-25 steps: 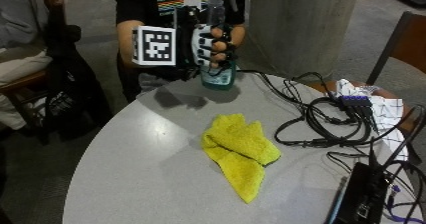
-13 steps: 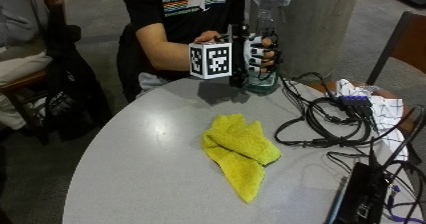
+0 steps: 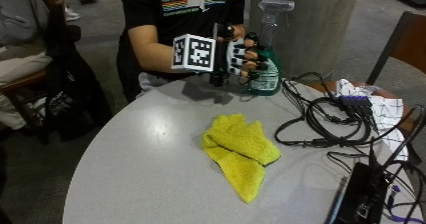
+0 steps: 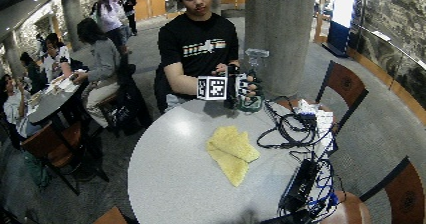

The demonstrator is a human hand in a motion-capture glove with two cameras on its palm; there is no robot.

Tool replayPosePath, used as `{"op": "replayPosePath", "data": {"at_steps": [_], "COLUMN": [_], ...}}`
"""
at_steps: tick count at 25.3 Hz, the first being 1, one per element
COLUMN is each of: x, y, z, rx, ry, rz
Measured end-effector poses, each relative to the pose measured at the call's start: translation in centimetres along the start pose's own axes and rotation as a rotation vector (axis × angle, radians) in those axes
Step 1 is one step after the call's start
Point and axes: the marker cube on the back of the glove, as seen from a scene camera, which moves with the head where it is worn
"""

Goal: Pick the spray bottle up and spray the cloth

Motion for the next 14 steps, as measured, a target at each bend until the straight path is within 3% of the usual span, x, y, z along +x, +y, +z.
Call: {"op": "replayPosePath", "data": {"at_steps": [8, 14], "x": [3.5, 6.4], "y": [5.6, 10.3], "z": [-11.9, -17.3], "rx": [0.152, 0.22], "ry": [0.422, 0.689], "rz": [-0.057, 0.015]}}
